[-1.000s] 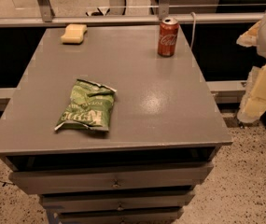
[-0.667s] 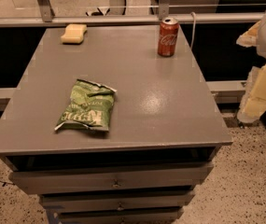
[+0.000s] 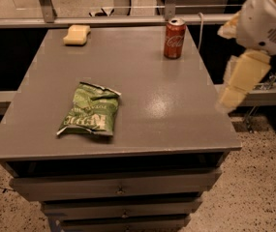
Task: Move sponge near green jalapeno chip bag
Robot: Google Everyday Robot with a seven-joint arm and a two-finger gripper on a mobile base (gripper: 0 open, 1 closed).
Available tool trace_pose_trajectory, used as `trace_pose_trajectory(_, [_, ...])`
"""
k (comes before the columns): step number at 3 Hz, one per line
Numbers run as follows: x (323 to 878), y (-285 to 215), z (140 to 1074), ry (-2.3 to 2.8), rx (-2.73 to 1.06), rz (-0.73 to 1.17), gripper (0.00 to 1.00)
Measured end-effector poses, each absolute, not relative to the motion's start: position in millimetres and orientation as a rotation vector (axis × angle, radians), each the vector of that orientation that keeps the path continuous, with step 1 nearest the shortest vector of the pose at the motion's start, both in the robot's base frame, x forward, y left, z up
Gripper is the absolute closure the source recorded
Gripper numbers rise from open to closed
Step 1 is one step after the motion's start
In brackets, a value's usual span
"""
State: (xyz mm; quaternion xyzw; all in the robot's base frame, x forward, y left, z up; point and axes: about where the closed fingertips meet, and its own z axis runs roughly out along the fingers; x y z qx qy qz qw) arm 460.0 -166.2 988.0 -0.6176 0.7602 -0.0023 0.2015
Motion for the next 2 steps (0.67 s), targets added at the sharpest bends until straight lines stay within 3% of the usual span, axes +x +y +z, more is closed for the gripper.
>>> trace_pose_trajectory(2, [528,-15,1003,1.841,-1.731,0.276,0.0])
